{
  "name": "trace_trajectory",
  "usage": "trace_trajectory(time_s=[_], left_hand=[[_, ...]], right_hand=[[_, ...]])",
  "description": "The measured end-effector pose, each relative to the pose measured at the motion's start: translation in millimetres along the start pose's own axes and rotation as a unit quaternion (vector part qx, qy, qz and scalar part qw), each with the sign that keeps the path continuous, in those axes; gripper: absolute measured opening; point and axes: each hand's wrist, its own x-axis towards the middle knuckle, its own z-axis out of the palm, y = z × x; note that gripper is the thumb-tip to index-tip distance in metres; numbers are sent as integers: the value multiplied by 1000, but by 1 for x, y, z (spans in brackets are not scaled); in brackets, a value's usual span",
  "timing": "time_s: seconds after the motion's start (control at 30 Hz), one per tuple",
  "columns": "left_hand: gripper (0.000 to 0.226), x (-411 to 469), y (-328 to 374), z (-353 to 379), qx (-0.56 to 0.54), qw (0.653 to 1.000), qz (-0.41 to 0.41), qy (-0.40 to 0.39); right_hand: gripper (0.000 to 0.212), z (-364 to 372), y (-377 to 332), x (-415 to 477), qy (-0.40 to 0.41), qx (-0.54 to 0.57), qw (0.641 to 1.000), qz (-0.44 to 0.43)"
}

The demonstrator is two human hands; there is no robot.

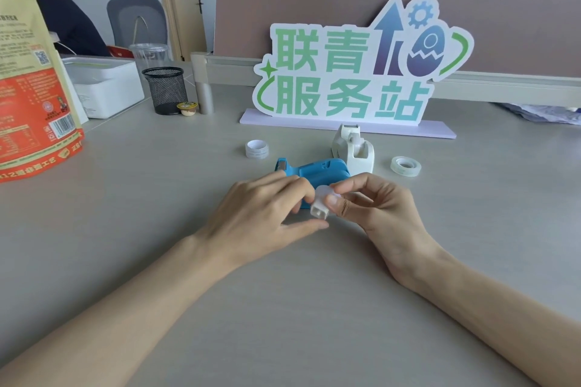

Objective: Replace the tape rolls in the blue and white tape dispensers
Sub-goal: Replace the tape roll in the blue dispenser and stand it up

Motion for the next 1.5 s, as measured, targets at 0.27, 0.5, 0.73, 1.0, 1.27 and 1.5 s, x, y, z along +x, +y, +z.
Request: trace_trajectory(time_s=[0.27, 0.5, 0.73, 1.0, 1.27, 1.5], left_hand=[[15, -2, -3, -6, -7, 999, -32, -14], [15, -1, -11, -16, 10, 1000, -25, -5], [18, 2, -5, -11, 41, 999, -7, 31], [20, 0, -11, -10, 50, 998, 18, 22], [38, 4, -84, 16, 100, 962, -250, -42], [33, 21, -98, 33, 106, 923, -337, -154]], right_hand=[[23, 5, -3, -2, 12, -21, 1000, -9], [29, 10, 4, -6, -38, -220, 968, -112], [29, 7, 0, -9, -6, -201, 973, -115], [11, 9, -1, -6, 11, -160, 982, -98], [8, 9, 4, 1, 23, -126, 990, -61], [15, 7, 5, 1, 22, -145, 988, -47]])
